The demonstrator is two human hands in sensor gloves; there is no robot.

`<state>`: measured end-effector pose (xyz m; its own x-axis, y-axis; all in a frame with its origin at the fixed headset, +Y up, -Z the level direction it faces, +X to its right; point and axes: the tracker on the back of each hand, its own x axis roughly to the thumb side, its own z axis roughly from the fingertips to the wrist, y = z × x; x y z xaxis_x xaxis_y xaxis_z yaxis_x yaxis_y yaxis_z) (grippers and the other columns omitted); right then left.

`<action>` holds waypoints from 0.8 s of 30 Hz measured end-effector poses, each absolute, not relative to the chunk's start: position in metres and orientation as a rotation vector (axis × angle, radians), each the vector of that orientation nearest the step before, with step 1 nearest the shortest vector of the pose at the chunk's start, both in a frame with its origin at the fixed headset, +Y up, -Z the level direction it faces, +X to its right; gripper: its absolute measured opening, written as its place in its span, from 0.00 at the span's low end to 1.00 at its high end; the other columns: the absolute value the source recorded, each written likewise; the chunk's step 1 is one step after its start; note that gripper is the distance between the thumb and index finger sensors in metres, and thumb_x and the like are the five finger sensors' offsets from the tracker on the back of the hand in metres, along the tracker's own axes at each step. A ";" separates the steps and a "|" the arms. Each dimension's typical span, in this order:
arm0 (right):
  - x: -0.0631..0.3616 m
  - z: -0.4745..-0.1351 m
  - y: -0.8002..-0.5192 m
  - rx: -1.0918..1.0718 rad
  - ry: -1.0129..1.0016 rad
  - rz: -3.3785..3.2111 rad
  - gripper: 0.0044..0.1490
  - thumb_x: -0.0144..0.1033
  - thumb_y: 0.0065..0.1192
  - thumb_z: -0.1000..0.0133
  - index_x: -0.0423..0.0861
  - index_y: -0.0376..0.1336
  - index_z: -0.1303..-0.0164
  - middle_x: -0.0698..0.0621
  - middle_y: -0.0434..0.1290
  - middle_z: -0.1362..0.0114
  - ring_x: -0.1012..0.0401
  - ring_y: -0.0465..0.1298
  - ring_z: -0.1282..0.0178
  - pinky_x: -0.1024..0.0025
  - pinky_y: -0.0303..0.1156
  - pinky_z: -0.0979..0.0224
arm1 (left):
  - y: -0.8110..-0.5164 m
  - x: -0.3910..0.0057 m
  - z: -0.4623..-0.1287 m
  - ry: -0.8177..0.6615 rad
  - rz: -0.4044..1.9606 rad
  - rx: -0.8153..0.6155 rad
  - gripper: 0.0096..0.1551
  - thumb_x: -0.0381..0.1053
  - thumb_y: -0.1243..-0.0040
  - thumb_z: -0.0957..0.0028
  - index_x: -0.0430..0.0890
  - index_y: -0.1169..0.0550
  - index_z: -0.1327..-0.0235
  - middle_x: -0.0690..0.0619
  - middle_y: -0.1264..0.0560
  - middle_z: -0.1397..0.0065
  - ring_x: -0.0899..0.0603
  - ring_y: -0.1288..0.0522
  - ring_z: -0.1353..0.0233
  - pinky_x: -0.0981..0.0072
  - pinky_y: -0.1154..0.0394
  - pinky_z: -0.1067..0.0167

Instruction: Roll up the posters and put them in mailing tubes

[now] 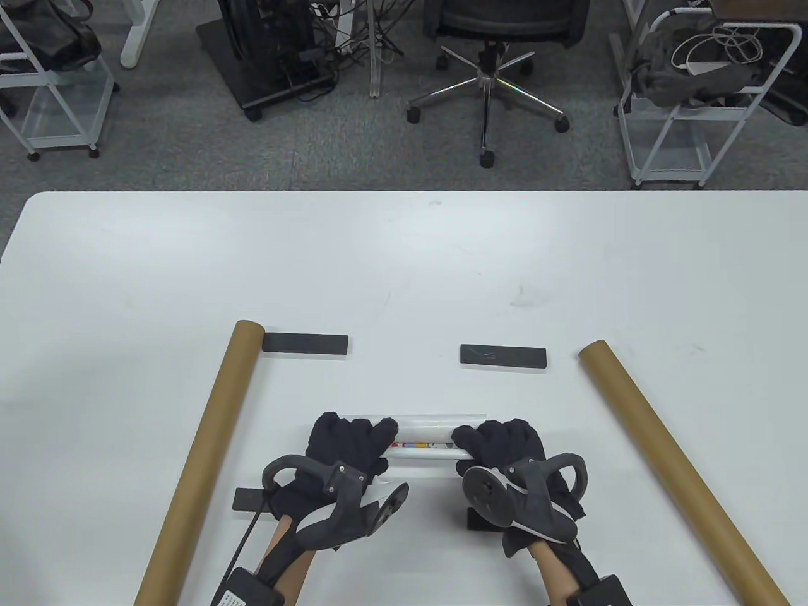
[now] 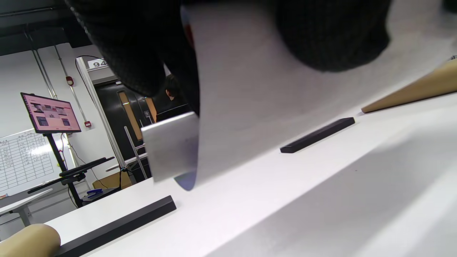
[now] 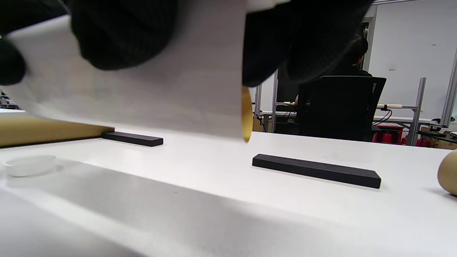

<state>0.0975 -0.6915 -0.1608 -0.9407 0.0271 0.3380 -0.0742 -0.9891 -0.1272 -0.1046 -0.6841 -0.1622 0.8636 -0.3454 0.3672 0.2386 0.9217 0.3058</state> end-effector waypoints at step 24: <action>0.102 -0.164 -0.689 0.445 -0.139 2.844 0.30 0.35 0.61 0.48 0.48 0.65 0.34 0.46 0.70 0.34 0.48 0.75 0.42 0.35 0.65 0.27 | -0.679 -0.110 -0.164 -0.400 -0.158 0.238 0.27 0.58 0.41 0.52 0.62 0.26 0.37 0.60 0.24 0.34 0.52 0.19 0.39 0.49 0.23 0.26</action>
